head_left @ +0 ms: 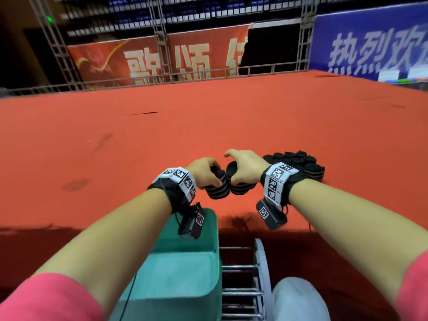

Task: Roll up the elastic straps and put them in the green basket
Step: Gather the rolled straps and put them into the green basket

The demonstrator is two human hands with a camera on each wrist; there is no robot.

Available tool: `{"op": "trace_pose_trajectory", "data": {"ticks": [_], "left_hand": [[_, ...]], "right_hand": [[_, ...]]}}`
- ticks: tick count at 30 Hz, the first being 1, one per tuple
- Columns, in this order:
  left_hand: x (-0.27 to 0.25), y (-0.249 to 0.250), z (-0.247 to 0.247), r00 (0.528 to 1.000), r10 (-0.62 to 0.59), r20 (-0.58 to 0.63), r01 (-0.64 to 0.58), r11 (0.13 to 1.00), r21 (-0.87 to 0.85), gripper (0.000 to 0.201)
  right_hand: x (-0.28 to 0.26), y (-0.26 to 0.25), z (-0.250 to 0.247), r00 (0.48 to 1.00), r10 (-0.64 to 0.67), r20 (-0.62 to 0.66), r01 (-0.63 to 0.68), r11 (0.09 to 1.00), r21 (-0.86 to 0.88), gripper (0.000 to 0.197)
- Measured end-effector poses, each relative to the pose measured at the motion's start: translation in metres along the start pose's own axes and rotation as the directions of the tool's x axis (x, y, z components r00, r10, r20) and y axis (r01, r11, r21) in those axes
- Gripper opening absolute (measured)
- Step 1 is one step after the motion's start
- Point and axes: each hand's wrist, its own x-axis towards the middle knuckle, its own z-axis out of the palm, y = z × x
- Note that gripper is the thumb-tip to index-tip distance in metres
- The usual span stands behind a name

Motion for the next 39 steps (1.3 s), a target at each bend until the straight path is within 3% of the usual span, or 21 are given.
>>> {"op": "trace_pose_trajectory", "data": {"ticks": [8,19,25,29,34,39], "left_hand": [[-0.079,-0.073,-0.026,0.988,-0.119,0.099,0.122,0.992,-0.031,0.047],[-0.131,-0.145,-0.040,0.941,-0.263,0.212,0.265,0.964,0.021,0.047],[-0.133,-0.173,-0.019,0.878,-0.328,0.349,0.303,0.945,0.125,0.057],[-0.131,-0.187,-0.005,0.806,-0.387,0.448,0.326,0.922,0.210,0.066],[-0.124,-0.198,0.002,0.730,-0.427,0.534,0.334,0.904,0.267,0.046],[-0.117,-0.204,-0.001,0.676,-0.455,0.579,0.347,0.891,0.295,0.042]], "right_hand": [[-0.007,-0.097,0.030,0.977,-0.090,0.192,0.098,0.995,-0.031,0.088],[0.003,-0.177,0.079,0.920,-0.221,0.325,0.249,0.967,-0.048,0.084],[0.005,-0.192,0.121,0.855,-0.233,0.464,0.265,0.964,-0.004,0.063],[0.008,-0.194,0.149,0.826,-0.215,0.521,0.251,0.968,0.001,0.053],[0.019,-0.196,0.185,0.763,-0.190,0.618,0.230,0.973,0.015,0.035],[0.033,-0.196,0.203,0.704,-0.247,0.666,0.232,0.966,0.112,0.039]]}}
